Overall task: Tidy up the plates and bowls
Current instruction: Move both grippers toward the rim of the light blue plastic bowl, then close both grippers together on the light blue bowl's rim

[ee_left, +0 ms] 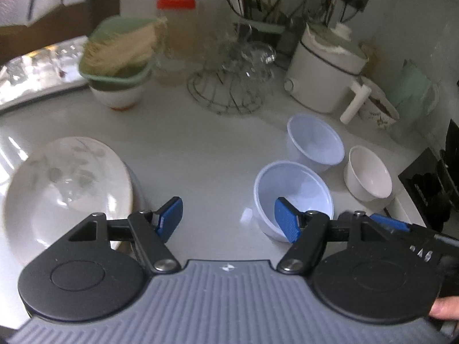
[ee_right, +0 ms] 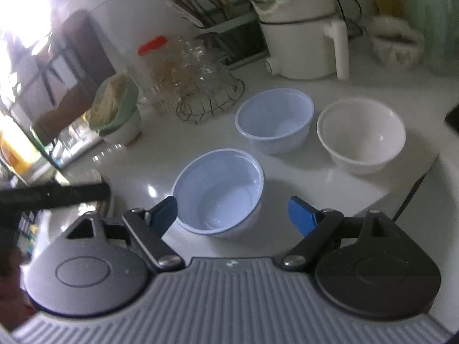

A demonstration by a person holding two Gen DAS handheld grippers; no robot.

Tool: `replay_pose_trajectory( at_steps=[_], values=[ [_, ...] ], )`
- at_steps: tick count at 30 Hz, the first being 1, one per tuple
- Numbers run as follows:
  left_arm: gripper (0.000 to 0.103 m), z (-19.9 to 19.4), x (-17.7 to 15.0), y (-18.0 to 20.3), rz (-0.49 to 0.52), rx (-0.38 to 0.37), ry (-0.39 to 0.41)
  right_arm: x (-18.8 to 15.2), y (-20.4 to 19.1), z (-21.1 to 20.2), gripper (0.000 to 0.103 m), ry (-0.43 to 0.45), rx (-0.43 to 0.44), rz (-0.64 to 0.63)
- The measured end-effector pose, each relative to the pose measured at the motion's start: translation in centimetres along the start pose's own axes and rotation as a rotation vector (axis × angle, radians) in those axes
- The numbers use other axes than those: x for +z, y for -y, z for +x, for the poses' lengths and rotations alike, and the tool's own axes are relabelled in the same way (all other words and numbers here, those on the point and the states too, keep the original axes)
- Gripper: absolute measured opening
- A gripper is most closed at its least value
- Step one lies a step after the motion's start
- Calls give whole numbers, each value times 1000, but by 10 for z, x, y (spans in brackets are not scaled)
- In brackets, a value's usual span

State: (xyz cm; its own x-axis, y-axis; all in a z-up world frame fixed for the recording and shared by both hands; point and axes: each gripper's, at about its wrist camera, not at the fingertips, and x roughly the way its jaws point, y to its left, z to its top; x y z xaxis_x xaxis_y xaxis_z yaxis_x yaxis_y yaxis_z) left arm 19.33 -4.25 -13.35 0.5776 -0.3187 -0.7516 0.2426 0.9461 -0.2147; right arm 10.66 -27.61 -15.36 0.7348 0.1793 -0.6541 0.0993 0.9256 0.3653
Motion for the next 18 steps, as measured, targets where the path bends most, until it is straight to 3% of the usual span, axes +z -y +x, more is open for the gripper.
replay_pose_trajectory(
  at_steps=[5,9,18],
  values=[
    [75,34,0,6,-24,-47,-61,3,7,16,79,-7,-42,4],
    [73,56,1,6,-54,-77,-101,4,10,35,64,-40,-51,2],
    [39,84,6,0,-105,-120,-123,4,20,54,31,-58,-76,19]
  ],
)
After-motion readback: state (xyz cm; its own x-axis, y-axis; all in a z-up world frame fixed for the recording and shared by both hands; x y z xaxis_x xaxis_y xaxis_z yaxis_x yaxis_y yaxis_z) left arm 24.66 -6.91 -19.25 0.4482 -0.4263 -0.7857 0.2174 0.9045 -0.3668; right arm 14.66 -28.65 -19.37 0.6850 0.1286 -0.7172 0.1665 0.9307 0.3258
